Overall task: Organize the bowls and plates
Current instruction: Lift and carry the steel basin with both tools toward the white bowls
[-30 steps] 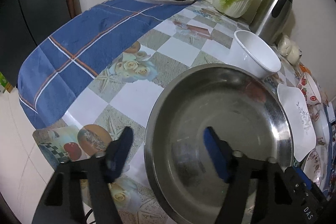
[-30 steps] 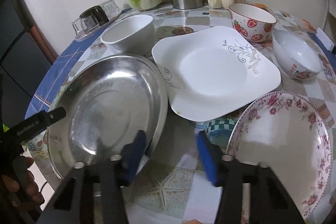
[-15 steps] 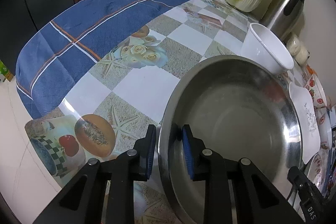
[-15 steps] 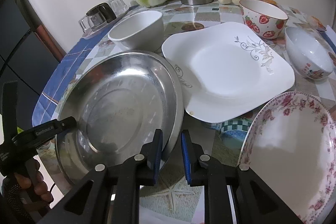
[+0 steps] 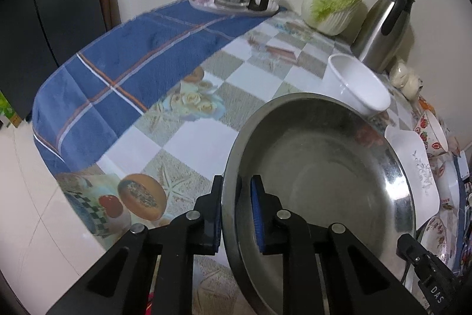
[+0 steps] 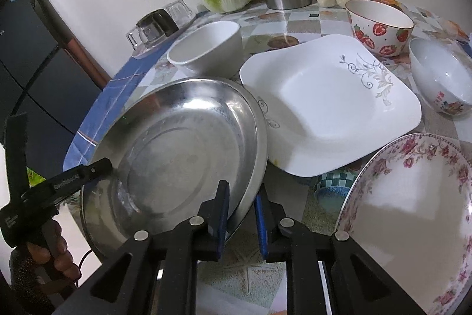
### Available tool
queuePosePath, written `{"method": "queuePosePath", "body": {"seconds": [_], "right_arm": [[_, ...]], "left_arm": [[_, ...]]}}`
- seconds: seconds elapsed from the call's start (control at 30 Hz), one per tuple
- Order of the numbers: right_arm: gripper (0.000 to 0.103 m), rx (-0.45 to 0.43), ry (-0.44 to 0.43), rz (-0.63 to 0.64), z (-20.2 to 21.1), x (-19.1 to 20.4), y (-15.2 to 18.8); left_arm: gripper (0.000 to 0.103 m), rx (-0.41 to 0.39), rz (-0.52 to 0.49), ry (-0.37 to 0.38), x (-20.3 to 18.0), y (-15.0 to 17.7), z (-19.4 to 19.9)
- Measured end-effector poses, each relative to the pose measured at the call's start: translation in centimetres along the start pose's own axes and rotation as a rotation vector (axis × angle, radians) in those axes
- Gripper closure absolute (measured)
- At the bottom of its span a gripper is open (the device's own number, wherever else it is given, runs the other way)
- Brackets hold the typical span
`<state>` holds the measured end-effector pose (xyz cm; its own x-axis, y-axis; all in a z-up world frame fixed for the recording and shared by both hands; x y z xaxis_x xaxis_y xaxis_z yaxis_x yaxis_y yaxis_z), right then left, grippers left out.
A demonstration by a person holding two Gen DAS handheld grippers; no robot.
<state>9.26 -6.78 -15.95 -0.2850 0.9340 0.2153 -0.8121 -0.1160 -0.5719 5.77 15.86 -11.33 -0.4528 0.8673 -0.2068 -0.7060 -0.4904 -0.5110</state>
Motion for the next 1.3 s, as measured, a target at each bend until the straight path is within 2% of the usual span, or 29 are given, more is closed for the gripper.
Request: {"method": "queuePosePath", "body": {"seconds": [0.13, 0.27, 0.43, 0.67, 0.87, 1.3], "right_arm": [[0.085, -0.019, -0.02, 0.009, 1.0, 0.1, -0.1], [0.084, -0.048, -0.054, -0.016, 2.2, -0.4, -0.5], [0.084, -0.085, -0.04, 0.005, 3.8, -0.9, -1.0], [0.084, -0.151, -0.039, -0.03, 6.1, -2.8, -2.4], [0.084, -0.197, -0.021, -0.093, 7.4, -6.0, -4.0], [0.084, -0.247, 0.037, -0.229, 8.9, -13.3, -4.5]], "left_arm": [[0.085, -0.043, -0.021, -0.024, -0.6, -0.6, 1.8], [0.085, -0.059, -0.027, -0.011, -1.6, -1.1, 3.0], [0.085, -0.091, -0.062, -0.018, -3.3, -1.4, 4.5], [0.085, -0.097, -0.087, 0.0, -6.5, -2.1, 5.6], [0.085, -0.097, -0.139, 0.012, -10.9, -2.6, 5.9], [0.085, -0.054, -0.24, 0.053, -19.0, -1.8, 4.3]]}}
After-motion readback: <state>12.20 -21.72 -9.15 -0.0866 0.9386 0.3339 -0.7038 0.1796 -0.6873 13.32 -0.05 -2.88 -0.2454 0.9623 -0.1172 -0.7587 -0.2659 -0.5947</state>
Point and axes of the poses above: each gripper's, at about its wrist camera, not at the fingertips, and z roughly against the way its jaws point, x to its left, y to its underside, the point moved 8 cm from there along -z, roughly the way its jaws point, and after that the axes turned 9 degrees about z, right-handed, at the moved point
